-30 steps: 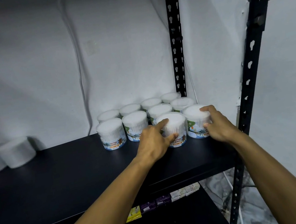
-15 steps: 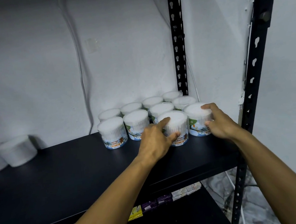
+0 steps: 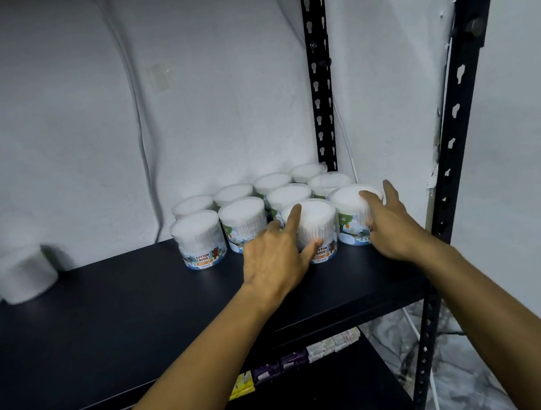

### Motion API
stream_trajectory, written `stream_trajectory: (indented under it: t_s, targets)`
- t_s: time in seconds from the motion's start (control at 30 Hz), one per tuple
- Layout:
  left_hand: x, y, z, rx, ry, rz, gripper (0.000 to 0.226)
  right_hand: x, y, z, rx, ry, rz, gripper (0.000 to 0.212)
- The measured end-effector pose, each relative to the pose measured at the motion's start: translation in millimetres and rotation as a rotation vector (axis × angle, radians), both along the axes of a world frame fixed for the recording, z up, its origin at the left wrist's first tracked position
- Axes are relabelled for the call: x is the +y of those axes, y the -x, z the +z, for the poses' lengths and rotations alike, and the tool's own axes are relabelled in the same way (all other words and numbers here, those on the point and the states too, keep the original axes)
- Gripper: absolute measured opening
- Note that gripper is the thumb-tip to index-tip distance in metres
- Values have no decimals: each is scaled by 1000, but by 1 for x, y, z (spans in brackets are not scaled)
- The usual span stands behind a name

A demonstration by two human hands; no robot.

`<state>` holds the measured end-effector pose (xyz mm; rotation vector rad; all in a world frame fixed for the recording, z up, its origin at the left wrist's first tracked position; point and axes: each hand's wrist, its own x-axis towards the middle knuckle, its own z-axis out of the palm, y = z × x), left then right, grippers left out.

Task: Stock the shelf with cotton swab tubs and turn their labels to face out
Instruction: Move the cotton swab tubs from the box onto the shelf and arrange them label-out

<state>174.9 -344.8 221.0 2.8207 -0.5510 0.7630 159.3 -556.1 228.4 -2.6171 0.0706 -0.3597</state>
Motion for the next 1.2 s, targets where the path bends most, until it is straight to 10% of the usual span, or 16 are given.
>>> stream_trajectory:
  t_s: [0.27, 0.57, 1.2]
  targets:
    - [32, 15, 7, -122, 4, 8, 61, 23, 18, 5, -231, 529, -58, 89]
    - [181, 28, 9, -151, 84, 181, 48, 157, 14, 12, -542, 290, 302, 61]
    - [507, -18, 32, 119, 114, 682, 70, 511, -89, 11, -354, 277, 737, 55]
